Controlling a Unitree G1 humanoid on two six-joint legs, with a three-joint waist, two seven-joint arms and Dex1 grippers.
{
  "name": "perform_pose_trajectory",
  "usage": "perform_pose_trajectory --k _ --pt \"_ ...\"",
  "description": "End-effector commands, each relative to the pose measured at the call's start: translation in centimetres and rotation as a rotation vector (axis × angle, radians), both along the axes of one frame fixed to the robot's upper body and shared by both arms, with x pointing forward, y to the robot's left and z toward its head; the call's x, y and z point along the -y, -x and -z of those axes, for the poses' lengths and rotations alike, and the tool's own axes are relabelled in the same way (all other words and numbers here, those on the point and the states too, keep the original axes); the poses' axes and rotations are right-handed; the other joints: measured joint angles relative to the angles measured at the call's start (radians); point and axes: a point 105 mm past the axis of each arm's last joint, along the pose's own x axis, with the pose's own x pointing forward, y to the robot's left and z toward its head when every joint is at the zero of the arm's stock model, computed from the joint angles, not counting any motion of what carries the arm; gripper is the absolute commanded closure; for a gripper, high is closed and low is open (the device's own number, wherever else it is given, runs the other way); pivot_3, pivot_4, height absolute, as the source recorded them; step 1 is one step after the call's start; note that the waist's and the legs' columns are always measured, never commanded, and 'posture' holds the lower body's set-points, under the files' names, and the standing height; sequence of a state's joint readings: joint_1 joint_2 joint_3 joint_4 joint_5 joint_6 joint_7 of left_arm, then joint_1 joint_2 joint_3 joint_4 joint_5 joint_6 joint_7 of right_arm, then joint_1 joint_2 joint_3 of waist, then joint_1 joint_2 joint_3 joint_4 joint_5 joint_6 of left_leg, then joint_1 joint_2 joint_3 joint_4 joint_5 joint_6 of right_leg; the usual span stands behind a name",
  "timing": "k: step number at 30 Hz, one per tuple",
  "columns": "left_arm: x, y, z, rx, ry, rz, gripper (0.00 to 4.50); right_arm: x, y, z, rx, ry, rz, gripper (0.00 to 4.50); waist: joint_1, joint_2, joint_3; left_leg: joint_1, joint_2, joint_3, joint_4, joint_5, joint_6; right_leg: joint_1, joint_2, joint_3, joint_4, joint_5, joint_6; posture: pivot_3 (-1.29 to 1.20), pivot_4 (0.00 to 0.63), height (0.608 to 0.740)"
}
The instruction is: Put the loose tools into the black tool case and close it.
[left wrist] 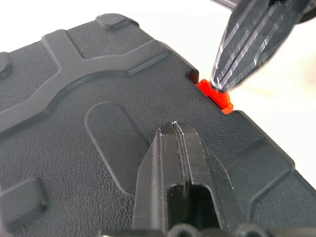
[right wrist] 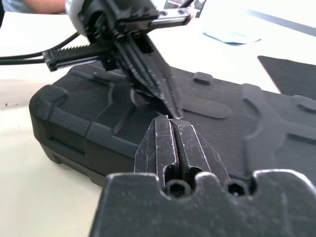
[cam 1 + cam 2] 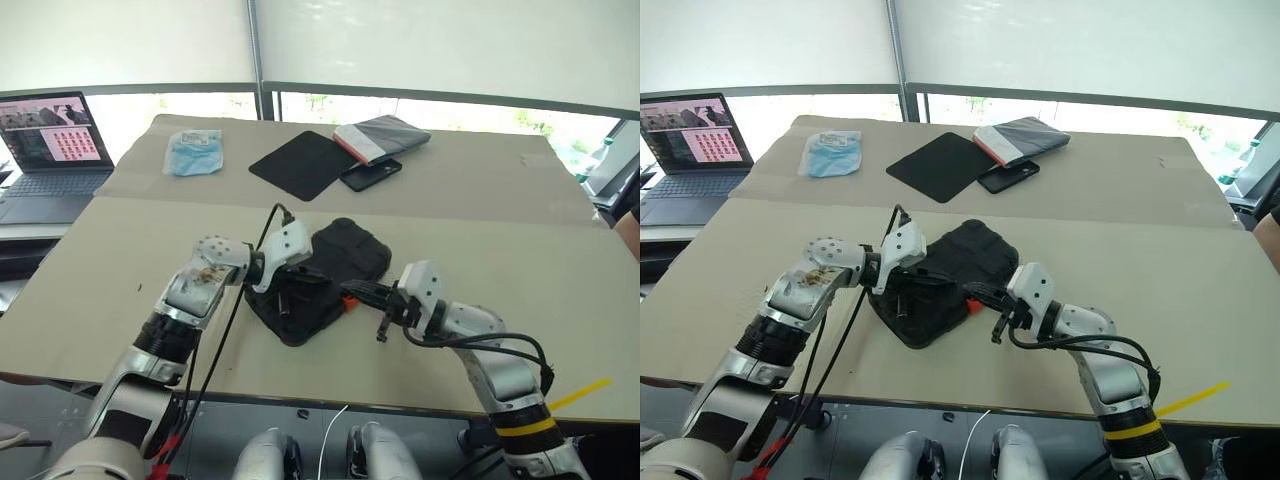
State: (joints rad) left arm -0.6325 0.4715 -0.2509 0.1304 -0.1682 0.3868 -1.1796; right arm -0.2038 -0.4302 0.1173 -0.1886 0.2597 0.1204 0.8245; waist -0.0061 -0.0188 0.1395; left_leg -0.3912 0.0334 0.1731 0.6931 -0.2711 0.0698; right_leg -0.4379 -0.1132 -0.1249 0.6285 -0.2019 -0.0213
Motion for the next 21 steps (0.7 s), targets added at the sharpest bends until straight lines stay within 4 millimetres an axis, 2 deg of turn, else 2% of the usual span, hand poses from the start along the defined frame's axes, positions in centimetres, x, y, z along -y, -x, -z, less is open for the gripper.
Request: perform_pose_trajectory --k 1,3,7,10,12,13,14,15,16,17,21 --pt "-0.8 0.4 -0.3 -0.024 0.12 -0.034 3.98 1.7 0.2 -2.0 0.05 -0.048 0.047 4.2 0.003 0.0 0.0 0.0 0.0 0.0 0.0 0.0 0.0 0.0 0.0 0.0 0.0 0.0 0.0 0.0 0.15 0.74" --pt "-1.9 0.6 -1.6 0.027 0.172 -0.045 3.48 2.4 0.5 -2.3 0.043 -0.054 0.054 3.75 0.001 0.0 0.001 -0.002 0.0 0.0 0.0 0.001 -0.001 -0.001 0.0 0.0 0.0 0.0 0.0 0.0 0.15 0.74" --pt "-6.1 1.0 -3.6 0.126 0.227 -0.137 1.96 4.9 1.3 -2.6 0.091 0.021 0.081 2.34 -0.004 0.001 0.003 -0.005 0.0 -0.001 0.0 0.001 -0.002 -0.005 0.0 -0.001 0.0 0.0 0.0 0.0 0.15 0.74" --pt "-9.6 1.5 -3.4 0.128 0.2 -0.226 0.74 7.1 1.5 -2.5 0.117 0.075 0.111 1.28 -0.002 0.002 0.005 -0.008 0.0 -0.001 0.001 0.001 -0.002 -0.007 0.0 -0.002 0.0 0.0 0.0 0.0 0.15 0.74" --pt "-13.1 1.9 -2.7 0.162 0.125 -0.326 0.08 8.9 2.0 -2.2 0.171 0.156 0.092 0.62 -0.001 0.002 0.006 -0.008 0.0 -0.001 0.001 0.001 -0.002 -0.007 0.0 -0.002 -0.001 0.0 0.0 0.0 0.15 0.74" --pt "-14.1 2.0 -2.5 0.173 0.096 -0.356 0.0 9.4 2.2 -2.1 0.192 0.181 0.087 0.26 -0.001 0.002 0.006 -0.008 0.0 -0.001 0.0 0.001 -0.001 -0.007 0.0 -0.002 -0.002 0.0 0.0 0.0 0.15 0.74" --pt "-17.0 2.0 -2.5 0.182 0.061 -0.452 0.0 10.7 2.1 -1.7 0.198 0.208 0.111 0.06 0.001 0.002 0.008 -0.008 0.0 -0.001 0.0 0.0 -0.001 -0.006 0.0 -0.002 -0.002 0.0 0.001 0.0 0.15 0.74" --pt "-19.2 2.0 -2.7 0.195 0.049 -0.538 0.0 11.8 2.0 -1.3 0.178 0.223 0.132 0.06 0.003 0.002 0.01 -0.009 0.0 -0.001 0.0 0.0 0.0 -0.006 0.0 -0.002 -0.003 0.0 0.001 0.0 0.15 0.74" --pt "-20.7 2.1 -2.9 0.206 0.043 -0.592 0.0 12.5 1.9 -1.0 0.164 0.231 0.144 0.06 0.003 0.002 0.013 -0.009 0.0 -0.001 0.0 0.0 -0.001 -0.007 0.0 -0.002 -0.003 0.0 0.001 0.0 0.15 0.74" --pt "-21.7 2.4 -3.1 0.211 0.059 -0.635 0.0 13.3 1.7 -1.0 0.15 0.208 0.179 0.06 0.004 0.002 0.014 -0.009 0.0 -0.001 0.0 0.0 0.0 -0.007 0.0 -0.002 -0.003 0.0 0.001 0.0 0.15 0.74" --pt "-22.2 3.8 -2.6 0.264 0.05 -0.636 0.0 14.5 1.6 -0.3 0.124 0.247 0.174 0.06 0.01 0.005 0.018 -0.011 0.0 0.0 0.0 0.0 -0.001 -0.011 -0.002 -0.002 -0.003 0.0 0.001 0.0 0.15 0.74"
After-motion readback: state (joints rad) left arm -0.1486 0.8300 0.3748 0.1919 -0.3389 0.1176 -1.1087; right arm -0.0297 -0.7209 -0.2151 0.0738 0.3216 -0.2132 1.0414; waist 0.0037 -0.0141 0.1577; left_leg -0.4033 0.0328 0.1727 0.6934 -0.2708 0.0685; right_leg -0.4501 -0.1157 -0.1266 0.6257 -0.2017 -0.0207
